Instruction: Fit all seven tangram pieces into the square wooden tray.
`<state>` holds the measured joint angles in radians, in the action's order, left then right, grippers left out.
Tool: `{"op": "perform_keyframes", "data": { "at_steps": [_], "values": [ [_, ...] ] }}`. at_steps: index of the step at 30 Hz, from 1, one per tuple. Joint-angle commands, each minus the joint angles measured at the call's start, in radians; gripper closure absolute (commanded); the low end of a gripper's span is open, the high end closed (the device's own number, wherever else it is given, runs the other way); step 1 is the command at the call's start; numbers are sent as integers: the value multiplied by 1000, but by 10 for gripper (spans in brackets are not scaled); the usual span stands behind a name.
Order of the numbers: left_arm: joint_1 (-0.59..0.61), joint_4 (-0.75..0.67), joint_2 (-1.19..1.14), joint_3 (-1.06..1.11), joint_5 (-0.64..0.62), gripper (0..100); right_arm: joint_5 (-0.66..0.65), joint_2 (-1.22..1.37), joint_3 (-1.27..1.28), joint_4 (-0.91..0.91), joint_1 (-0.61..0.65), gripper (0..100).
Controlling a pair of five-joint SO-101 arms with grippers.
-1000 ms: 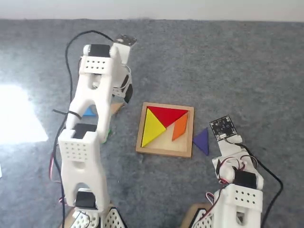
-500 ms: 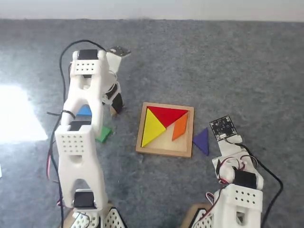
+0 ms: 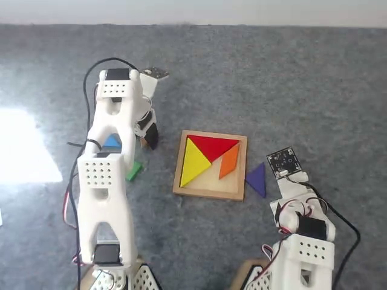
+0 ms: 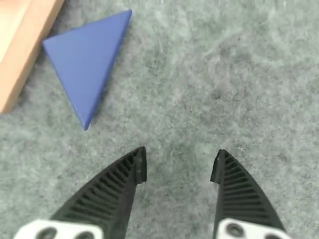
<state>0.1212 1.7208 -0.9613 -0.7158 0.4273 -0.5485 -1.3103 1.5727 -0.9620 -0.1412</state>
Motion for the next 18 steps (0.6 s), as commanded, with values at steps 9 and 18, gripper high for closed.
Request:
{"op": "perform_keyframes", "data": {
  "at_steps": [9, 18],
  "values": [
    [-5, 3, -5, -82, 5, 812, -12, 4, -3, 21, 5, 783],
    [-32, 34, -2, -39, -23, 873, -12, 4, -3, 21, 5, 783]
  ]
}}
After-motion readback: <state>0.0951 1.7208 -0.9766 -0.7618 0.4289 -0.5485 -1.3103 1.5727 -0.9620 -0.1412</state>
